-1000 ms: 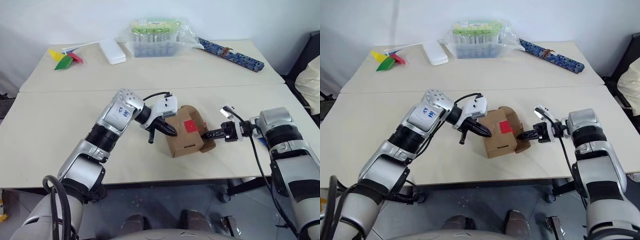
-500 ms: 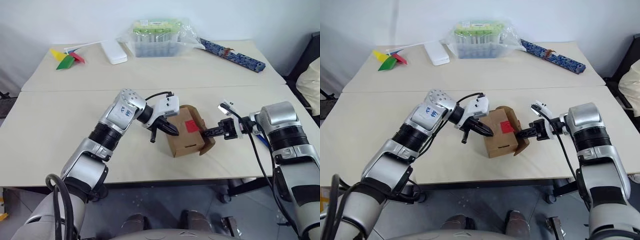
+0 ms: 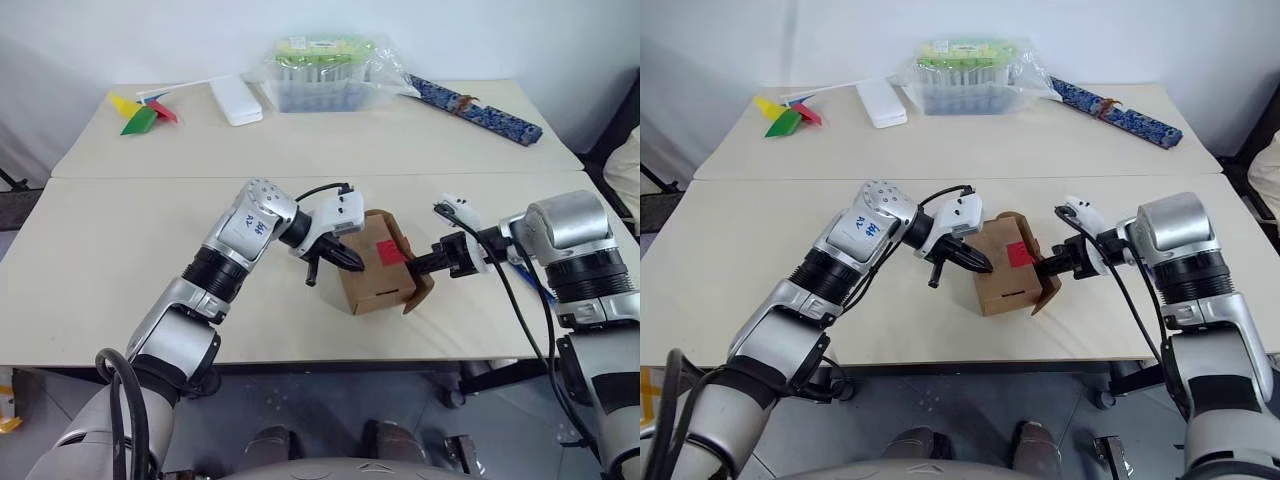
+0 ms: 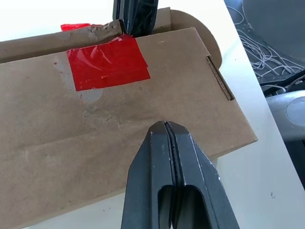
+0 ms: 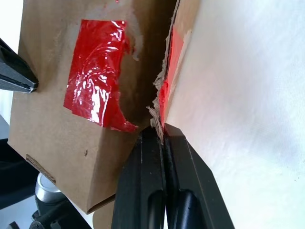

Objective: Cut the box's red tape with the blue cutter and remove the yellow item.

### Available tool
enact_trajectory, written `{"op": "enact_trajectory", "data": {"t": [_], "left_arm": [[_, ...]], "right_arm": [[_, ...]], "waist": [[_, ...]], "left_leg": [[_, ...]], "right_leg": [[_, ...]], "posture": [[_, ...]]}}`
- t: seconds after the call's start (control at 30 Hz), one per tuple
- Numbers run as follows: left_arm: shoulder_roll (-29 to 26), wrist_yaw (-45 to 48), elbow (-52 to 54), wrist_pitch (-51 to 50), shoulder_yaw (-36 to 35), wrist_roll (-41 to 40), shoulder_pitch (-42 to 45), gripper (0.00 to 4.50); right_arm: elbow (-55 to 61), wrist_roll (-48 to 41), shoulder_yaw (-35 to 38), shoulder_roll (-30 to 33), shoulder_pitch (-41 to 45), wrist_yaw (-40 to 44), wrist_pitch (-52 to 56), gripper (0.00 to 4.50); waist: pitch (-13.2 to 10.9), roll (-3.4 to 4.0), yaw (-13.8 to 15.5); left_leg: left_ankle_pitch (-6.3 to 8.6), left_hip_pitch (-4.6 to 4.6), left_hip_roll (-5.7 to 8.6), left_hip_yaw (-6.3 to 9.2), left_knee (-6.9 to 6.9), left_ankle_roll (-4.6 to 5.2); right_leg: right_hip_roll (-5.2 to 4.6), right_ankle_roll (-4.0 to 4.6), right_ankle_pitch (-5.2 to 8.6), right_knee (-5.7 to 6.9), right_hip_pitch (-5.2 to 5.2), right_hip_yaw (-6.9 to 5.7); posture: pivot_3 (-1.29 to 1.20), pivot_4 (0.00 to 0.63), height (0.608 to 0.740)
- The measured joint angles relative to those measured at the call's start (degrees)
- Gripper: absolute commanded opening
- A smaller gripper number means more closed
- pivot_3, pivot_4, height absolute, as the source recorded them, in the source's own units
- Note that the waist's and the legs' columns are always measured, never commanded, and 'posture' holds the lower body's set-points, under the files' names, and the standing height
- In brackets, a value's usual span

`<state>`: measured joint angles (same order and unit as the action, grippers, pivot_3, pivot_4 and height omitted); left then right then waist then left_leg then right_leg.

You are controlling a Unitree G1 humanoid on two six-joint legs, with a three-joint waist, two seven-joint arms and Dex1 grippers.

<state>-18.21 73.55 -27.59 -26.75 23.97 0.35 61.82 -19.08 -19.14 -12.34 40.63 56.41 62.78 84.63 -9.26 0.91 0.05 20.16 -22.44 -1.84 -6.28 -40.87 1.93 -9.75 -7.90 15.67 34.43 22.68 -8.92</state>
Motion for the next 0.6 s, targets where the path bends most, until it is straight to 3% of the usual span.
{"op": "enact_trajectory", "data": {"t": [0.6], "left_arm": [[0.87, -1.01, -3.03, 1.87, -2.74, 0.0, 0.17, 0.0]], "right_arm": [[10.6, -10.06, 1.42, 4.51, 6.64, -13.92, 7.62, 0.03]], "waist": [[-0.01, 0.02, 1.0]], "left_leg": [[-0.01, -0.12, 0.06, -0.02, -0.02, 0.18]], "right_leg": [[-0.12, 0.0, 0.0, -0.15, 0.02, -0.02]], "posture": [[0.0, 0.15, 0.74]]}}
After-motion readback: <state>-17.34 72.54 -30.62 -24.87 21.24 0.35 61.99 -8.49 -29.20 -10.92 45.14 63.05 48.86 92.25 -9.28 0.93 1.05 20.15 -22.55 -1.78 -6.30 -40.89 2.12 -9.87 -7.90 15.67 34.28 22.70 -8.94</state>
